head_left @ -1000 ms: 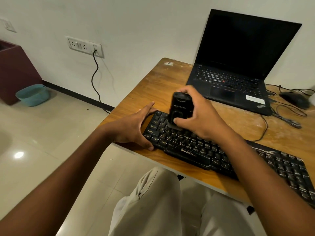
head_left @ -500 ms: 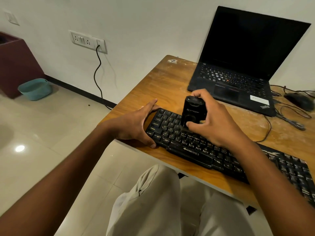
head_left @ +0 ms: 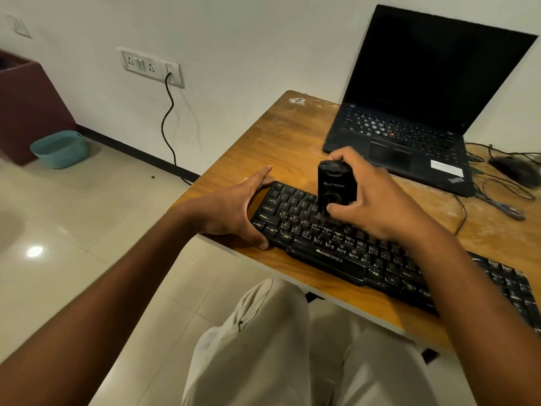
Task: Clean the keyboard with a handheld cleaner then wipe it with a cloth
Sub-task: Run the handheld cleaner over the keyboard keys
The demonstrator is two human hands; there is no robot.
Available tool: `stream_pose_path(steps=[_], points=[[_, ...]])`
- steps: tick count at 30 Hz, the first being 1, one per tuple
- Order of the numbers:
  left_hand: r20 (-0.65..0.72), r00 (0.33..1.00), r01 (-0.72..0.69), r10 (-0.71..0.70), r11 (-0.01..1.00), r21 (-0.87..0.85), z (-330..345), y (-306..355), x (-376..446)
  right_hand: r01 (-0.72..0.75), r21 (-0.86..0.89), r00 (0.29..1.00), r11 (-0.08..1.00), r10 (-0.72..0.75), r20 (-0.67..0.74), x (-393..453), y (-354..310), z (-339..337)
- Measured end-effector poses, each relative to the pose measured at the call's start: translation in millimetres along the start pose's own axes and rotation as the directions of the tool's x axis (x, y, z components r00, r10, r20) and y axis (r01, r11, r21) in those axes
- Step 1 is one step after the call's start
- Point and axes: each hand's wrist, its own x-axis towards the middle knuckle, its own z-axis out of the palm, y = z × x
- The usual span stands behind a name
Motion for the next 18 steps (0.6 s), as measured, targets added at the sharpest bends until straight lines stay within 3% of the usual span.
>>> stream_pose_path(steps=[4,7,15,18], points=[[0.002,1.0,0.002,-0.002,1.0,-0.002,0.2,1.7,-1.2,0.06,0.116,0.989,0.991,-0.044,-0.142,13.2,-8.5,7.4],[0.002,1.0,0.014,-0.014,1.0,-0.008,0.0,2.4,-2.2,0.104,0.244,0.987,0.964,-0.07,-0.148,21.0,-15.0,29.7],[0.0,1.0,0.002,-0.002,1.0,-0.002,-0.1,2.2,-0.9,0.027,-0.036,0.999,0.999,-0.027,-0.019,-8.1,-2.0,5.9],[-0.002,1.0,0.004,-0.004,1.0,-0.013,0.1,2.1,-1.4,0.052,0.061,0.997,0.997,-0.048,-0.063,-3.1,-11.8,6.4]])
